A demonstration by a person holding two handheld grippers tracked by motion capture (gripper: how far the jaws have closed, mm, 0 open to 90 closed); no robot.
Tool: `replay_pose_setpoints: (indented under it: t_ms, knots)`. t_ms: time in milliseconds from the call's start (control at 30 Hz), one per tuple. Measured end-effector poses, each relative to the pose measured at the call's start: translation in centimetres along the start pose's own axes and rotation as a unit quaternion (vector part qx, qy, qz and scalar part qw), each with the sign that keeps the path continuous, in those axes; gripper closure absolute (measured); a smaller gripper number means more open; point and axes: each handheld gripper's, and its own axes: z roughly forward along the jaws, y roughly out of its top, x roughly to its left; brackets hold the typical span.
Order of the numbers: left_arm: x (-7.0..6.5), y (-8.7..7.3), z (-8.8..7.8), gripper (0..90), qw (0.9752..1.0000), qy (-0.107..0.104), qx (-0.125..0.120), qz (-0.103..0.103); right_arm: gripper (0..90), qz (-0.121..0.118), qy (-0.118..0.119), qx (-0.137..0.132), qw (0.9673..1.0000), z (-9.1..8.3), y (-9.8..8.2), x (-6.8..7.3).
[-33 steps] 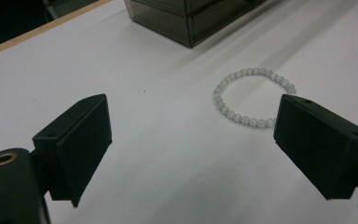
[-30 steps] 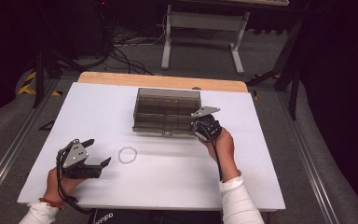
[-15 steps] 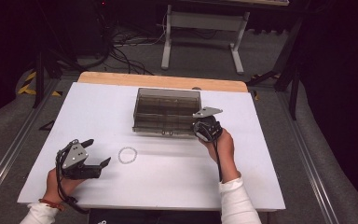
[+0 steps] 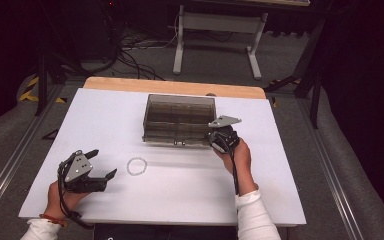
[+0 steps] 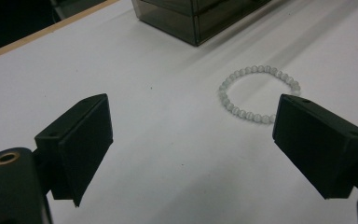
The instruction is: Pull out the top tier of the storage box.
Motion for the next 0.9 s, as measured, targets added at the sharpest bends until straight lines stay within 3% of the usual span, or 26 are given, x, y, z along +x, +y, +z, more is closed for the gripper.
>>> replay_pose_setpoints:
  t_ms: [500,900]
  knots:
    - [-0.05,-0.03,-0.10,13.0,1.0000,0.001,0.001,0.001,90.0,-0.012,0.015,0.018,0.9996,-0.49,-0.05,0.46]
    - [-0.17,-0.01,-0.24,13.0,1.0000,0.001,0.004,0.009,90.0,-0.020,0.019,0.018,0.9995,-0.73,-0.29,0.71]
